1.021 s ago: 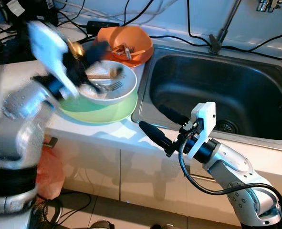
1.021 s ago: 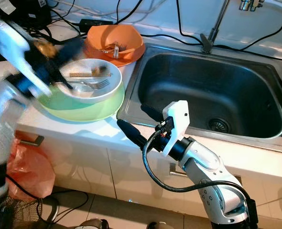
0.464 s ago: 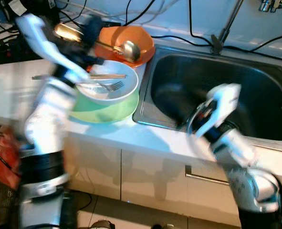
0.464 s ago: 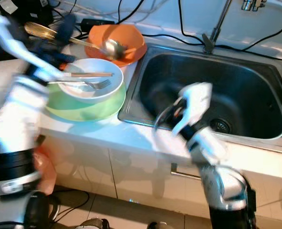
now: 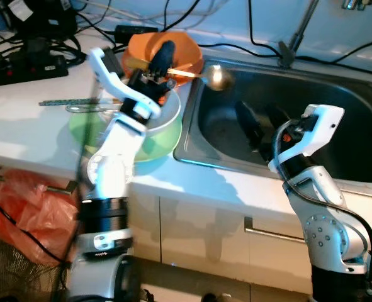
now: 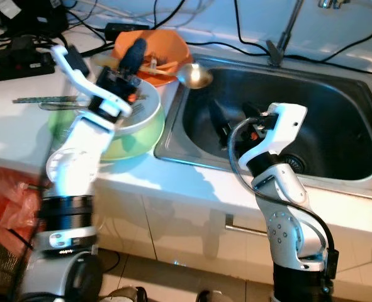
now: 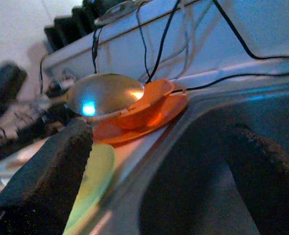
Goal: Kitchen organization
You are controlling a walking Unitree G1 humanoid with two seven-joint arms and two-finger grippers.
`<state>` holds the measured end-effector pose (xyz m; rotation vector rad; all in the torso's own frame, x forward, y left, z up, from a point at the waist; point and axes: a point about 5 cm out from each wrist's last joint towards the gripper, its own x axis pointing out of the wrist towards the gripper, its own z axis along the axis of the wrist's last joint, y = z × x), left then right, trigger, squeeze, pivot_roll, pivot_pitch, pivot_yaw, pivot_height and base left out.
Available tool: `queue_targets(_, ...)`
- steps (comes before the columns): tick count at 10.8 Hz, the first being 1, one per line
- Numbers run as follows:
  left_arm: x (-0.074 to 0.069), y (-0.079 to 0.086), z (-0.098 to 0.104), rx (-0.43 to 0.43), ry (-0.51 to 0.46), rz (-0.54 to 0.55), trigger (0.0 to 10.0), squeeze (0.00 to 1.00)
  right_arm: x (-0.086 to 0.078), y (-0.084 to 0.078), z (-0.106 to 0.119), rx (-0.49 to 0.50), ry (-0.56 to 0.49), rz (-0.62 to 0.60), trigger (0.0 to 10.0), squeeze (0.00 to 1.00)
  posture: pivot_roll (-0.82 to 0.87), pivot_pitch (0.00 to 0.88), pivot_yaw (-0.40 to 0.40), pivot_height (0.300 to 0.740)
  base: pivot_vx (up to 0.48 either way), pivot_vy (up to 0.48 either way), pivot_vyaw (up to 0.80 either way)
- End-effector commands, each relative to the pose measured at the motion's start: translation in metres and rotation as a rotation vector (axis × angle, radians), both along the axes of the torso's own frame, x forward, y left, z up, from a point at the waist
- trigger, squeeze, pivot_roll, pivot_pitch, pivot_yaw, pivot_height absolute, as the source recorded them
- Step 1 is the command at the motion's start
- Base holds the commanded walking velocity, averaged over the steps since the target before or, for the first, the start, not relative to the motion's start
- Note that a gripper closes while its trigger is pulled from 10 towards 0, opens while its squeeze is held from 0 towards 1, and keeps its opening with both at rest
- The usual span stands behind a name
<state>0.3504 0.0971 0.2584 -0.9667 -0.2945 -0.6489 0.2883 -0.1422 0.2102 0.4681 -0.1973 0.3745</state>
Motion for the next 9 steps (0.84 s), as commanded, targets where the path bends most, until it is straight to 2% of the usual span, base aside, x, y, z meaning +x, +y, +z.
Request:
queue_targets(1,0.001,-0.006,0.005,-0.068,0.018,-0.036,0.0,0.00,0.003,-0.001,0.003,0.080,0.026,0.002,10.0,0.00,0.03,0.129,-0.041,0.740,0.000,0.000,0.00)
queue_targets(2,0.001,-0.009,0.003,-0.087,0.029,-0.045,0.0,0.00,0.003,0.000,0.003,0.123,0.038,0.009,10.0,0.00,0.03,0.129,-0.041,0.740,0.000,0.000,0.00)
queue_targets(3,0.000,-0.019,-0.005,-0.158,0.082,-0.097,0.0,0.00,0.005,0.007,0.007,0.240,0.055,0.065,10.0,0.00,0.03,0.131,-0.043,0.740,0.000,0.000,0.00)
queue_targets(4,-0.001,-0.026,-0.011,-0.237,0.134,-0.144,0.0,0.00,0.006,0.013,0.010,0.315,0.068,0.115,10.0,0.00,0.03,0.131,-0.044,0.740,0.000,0.000,0.00)
queue_targets(6,-0.004,-0.037,-0.016,-0.322,0.170,-0.243,0.0,0.00,0.006,0.022,0.017,0.444,0.080,0.198,10.0,0.00,0.03,0.130,-0.044,0.740,0.000,0.000,0.00)
queue_targets(9,-0.007,-0.047,-0.022,-0.353,0.211,-0.325,0.0,0.00,0.006,0.029,0.022,0.478,0.090,0.254,10.0,0.00,0.03,0.135,-0.052,0.740,0.000,0.000,0.00)
